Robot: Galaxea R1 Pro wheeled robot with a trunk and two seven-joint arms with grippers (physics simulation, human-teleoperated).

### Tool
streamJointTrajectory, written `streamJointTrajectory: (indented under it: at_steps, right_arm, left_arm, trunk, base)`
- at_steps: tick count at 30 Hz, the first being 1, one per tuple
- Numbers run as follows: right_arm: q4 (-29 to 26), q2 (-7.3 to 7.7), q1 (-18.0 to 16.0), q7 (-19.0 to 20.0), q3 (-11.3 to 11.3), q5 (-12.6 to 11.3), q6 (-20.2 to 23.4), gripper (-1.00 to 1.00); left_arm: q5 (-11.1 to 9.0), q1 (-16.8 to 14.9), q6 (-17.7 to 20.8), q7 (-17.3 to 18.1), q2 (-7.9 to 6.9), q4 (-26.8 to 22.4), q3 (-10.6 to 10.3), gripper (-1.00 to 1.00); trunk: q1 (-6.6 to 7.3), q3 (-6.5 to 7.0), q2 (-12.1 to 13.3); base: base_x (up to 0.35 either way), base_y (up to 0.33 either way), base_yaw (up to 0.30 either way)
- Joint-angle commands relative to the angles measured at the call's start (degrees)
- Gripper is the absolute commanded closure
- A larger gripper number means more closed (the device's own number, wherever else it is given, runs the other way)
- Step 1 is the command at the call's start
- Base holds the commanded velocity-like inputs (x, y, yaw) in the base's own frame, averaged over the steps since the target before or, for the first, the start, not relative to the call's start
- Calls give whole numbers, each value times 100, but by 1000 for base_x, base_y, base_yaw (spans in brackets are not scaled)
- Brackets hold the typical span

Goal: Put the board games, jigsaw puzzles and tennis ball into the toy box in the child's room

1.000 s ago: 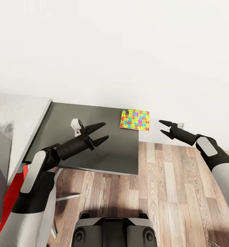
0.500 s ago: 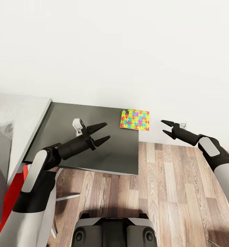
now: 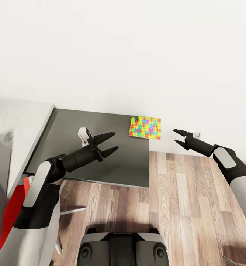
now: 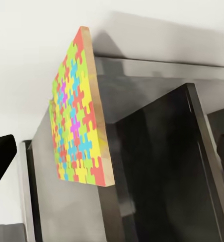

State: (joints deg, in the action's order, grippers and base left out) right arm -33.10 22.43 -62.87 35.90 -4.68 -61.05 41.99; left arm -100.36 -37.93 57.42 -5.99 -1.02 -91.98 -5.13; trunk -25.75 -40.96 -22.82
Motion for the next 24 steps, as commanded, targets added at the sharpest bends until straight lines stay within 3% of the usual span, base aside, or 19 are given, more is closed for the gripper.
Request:
streamJointTrajectory:
  at_steps: [1,24]
  right_arm:
    - [5,7,-5,14,-25,-21,8,-100]
    - [6,-8,-7,13,-26,-21,26,-100]
  left_arm:
    - [-63,-4,6,-60,-3,-4,-3,-100]
    - [-62,1,-1,-61,-5,-4,-5,-100]
  trunk:
    - [-3,-15,-9]
    - [-3,-205,-9]
  base:
    - [0,0,0]
    - [0,0,0]
